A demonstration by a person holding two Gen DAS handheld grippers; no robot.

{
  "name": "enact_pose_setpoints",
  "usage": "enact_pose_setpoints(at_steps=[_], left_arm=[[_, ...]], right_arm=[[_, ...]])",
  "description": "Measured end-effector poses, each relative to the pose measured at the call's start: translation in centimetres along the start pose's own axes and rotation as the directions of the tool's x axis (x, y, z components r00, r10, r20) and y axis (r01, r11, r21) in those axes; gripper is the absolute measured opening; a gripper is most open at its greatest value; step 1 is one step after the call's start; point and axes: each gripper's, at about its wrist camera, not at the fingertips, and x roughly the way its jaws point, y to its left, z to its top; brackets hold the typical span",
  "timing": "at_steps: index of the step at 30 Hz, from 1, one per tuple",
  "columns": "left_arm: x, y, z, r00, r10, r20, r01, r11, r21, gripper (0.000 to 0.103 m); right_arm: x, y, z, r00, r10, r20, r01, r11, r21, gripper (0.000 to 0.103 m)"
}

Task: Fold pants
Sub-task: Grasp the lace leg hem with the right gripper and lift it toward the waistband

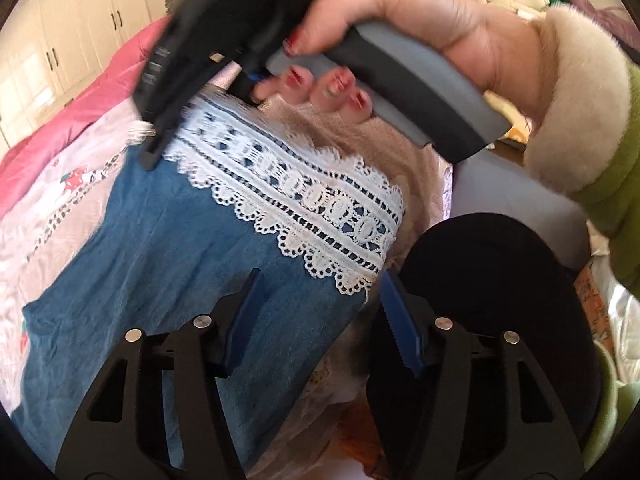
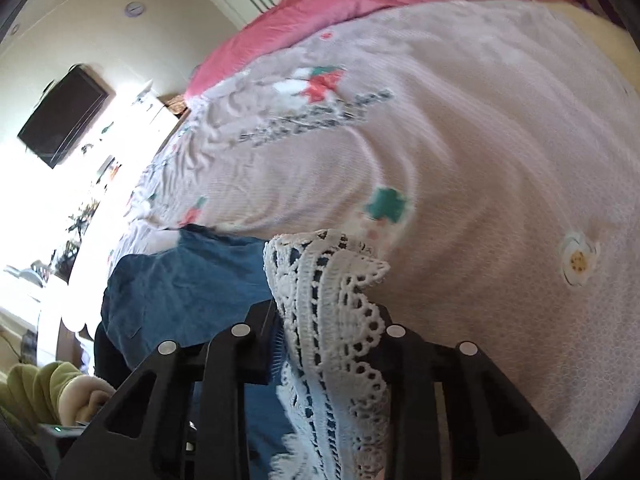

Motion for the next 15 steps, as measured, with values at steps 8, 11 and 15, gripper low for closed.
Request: enact_pose_setpoints(at_steps=[8, 11, 15], left_arm=[[1.8, -0.7, -0.5, 0.996, 0.079, 0.039, -0.080, 0.996, 0.034, 0.067], [2.5, -1.2, -0.2, 0.992, 0.117, 0.046, -0.120, 0.992, 0.049, 0.067], [3.0, -0.8, 0.4, 0.985, 0.171, 0.029, -0.171, 0.985, 0.012, 0.042]], right_arm=[[0.6, 2.1, 1.6, 0.999, -0.038, -0.018, 0.037, 0.999, -0.028, 0.026], [1.2, 2.0, 2.1, 0.998, -0.053, -0.044, 0.052, 0.998, -0.020, 0.026], [1.5, 2.3, 2.4, 0.997, -0.049, -0.056, 0.048, 0.999, -0.020, 0.026]])
